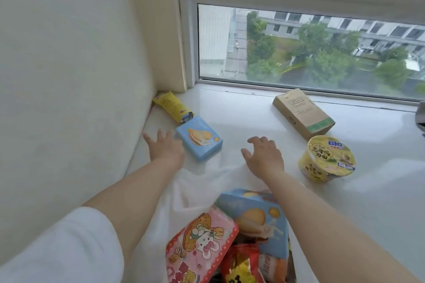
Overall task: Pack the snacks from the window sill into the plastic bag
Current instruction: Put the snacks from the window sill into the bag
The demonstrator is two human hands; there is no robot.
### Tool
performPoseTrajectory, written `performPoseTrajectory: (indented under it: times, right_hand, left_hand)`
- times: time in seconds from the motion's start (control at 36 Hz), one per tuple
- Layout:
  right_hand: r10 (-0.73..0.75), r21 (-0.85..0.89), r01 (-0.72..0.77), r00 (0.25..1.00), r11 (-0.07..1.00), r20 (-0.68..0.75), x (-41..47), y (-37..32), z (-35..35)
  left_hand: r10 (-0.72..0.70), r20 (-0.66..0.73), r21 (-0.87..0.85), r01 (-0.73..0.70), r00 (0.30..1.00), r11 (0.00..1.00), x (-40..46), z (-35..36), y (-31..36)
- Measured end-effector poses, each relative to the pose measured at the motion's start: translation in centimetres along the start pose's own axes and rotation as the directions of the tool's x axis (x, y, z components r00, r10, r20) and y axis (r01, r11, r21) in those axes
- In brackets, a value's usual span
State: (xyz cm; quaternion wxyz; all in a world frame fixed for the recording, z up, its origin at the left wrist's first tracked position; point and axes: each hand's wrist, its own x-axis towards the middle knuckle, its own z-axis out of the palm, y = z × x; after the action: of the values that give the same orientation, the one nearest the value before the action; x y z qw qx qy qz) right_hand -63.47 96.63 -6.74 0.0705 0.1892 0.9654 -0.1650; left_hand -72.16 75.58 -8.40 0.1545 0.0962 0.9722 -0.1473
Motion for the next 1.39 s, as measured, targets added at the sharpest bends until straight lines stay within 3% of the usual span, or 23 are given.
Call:
performPoseTrajectory:
  times: [0.08, 0.31, 0.53, 0.72, 0.89, 1.06, 1.19, 1.31, 1.39]
  right_hand:
    - [0.040, 0.088, -0.046, 0.997, 0.995, 0.073, 3.2, -1.0, 1.6]
    - [-0.007, 0.022, 0.001, 0.960, 1.000, 0.279, 11.5, -4.1, 6.7]
    - [0.001, -0.065, 0.017, 0.964, 0.998, 0.265, 15.4, -7.3, 12.3]
    - [-0.015, -0.094, 0.043, 0.959, 0.995, 0.284, 18.2, -8.8, 16.1]
    - [-0.035, -0.085, 0.064, 0.951, 0.994, 0.308, 19.1, -8.3, 17.4]
    - [0.034, -0.141, 0.013, 0.946, 0.990, 0.324, 19.6, -6.8, 16.5]
    - [0.136, -0.147, -0.090, 0.931, 0.985, 0.340, 19.9, -4.9, 15.4]
    - [0.170, -0.174, -0.114, 0.919, 0.978, 0.355, 19.0, -5.0, 15.0]
    - [0.194, -0.169, -0.144, 0.921, 0.975, 0.338, 18.3, -5.0, 13.7]
  left_hand:
    - [-0.045, 0.010, -0.106, 0.045, 0.999, 0.993, 3.9, -0.2, 0.7]
    - [-0.118, 0.087, -0.305, 0.139, 0.989, 0.942, 14.1, 1.7, 1.9]
    - [-0.198, 0.126, -0.535, 0.235, 0.972, 0.812, 20.4, 3.5, 2.2]
    - [-0.206, 0.080, -0.574, 0.215, 0.975, 0.790, 25.4, 4.4, 3.6]
    - [-0.198, 0.198, -0.590, 0.278, 0.960, 0.758, 28.8, 5.3, 4.5]
    - [-0.332, 0.121, -0.608, 0.334, 0.935, 0.720, 29.5, 5.9, 4.7]
    - [-0.371, 0.008, -0.654, 0.286, 0.929, 0.701, 28.6, 7.4, 4.4]
    - [-0.330, 0.118, -0.622, 0.329, 0.937, 0.711, 27.2, 7.8, 3.8]
    - [-0.326, 0.247, -0.635, 0.407, 0.912, 0.657, 25.6, 7.0, 3.4]
